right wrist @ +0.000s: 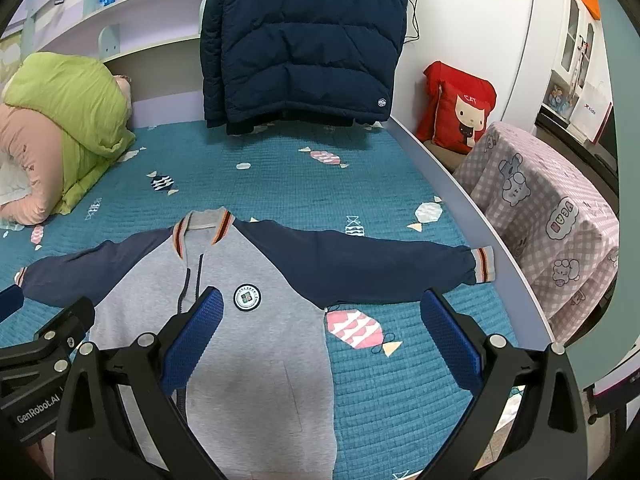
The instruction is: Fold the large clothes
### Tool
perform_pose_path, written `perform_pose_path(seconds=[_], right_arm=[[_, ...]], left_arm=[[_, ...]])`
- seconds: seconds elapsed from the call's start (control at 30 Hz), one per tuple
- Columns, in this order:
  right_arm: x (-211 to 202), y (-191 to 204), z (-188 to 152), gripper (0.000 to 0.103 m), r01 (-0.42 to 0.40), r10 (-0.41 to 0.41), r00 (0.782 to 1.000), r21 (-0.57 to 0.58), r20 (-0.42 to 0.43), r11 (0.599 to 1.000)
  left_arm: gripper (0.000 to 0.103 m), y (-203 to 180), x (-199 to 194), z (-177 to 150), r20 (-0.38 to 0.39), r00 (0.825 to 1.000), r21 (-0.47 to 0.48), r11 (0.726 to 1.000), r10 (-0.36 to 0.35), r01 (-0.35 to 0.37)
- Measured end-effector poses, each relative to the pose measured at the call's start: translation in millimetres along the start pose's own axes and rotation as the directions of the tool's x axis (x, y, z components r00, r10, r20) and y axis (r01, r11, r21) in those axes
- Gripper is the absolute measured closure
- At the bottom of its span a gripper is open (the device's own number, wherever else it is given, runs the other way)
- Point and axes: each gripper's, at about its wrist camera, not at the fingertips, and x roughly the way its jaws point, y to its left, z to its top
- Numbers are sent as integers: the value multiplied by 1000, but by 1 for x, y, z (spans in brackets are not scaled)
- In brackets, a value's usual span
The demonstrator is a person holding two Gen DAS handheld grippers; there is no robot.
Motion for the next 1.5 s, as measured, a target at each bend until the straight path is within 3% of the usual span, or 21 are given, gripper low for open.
perform_pose_path(seconds=[1.5], right_arm=[[10,-4,-3,7,23,-23,999,-4,-27,1000]], left_arm=[[4,-3,13,-10,-30,999,17,1000,-16,16]])
